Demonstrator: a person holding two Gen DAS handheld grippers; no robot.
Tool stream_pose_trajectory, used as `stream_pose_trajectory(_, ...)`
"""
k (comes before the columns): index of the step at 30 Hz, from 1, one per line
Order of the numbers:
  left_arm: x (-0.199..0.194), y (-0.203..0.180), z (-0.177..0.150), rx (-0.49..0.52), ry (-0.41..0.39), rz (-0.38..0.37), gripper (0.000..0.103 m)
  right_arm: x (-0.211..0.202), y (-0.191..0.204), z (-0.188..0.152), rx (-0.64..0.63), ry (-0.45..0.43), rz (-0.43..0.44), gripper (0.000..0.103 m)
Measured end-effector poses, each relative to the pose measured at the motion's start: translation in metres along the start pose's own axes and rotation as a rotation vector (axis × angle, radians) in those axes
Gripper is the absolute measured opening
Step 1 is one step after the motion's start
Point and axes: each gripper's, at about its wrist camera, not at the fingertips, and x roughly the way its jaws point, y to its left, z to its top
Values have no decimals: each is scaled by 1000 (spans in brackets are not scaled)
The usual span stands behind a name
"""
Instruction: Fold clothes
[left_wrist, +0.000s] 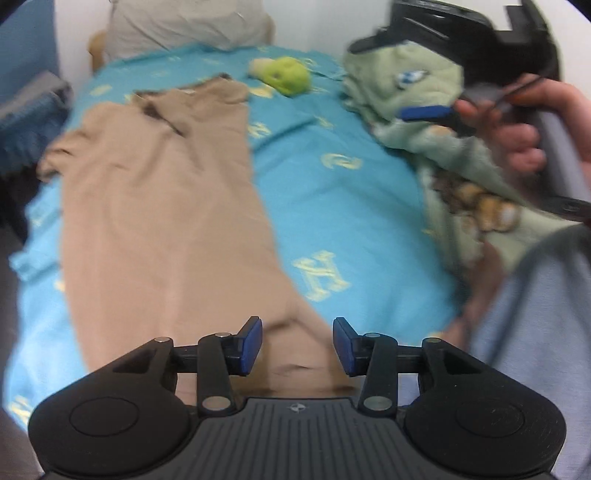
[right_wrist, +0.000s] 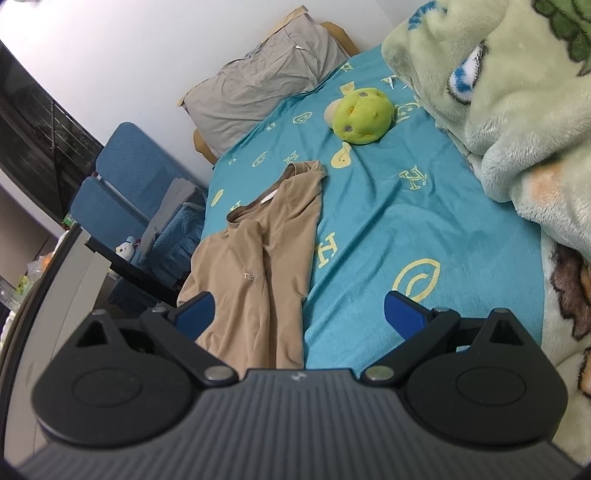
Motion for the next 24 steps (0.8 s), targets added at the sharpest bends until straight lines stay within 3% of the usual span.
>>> stream_pose_trajectory(4,19,1,6,83,52,90,45,1,-2,0,13,9,7,100)
stream_pose_trajectory(8,45,-4,6,152,168,140,40,3,-6,-1,40,20,9,100)
stream_pose_trajectory(9,50,-2,6,145,179,135,29,4,-7,-1,49,24,10,100)
stream_pose_trajectory(10,55,-1,5,136,188,129,8,4,-8,-1,55,27,11,100)
stream_pose_trajectory(11,54,1,7,124,187,116,1,4,-8,-1,58,28,11,100)
stream_pose_trajectory(19,15,-15,22,-60,112,-123,1,5,-8,-1,60,27,16,100)
stream_pose_trajectory(22,38,-20,9,-67,188,-144,1,6,-6,-1,55,31,19,100)
stream_pose_trajectory(24,49,-21,-1,-43,211,-90,2,5,-6,-2,50,31,16,100)
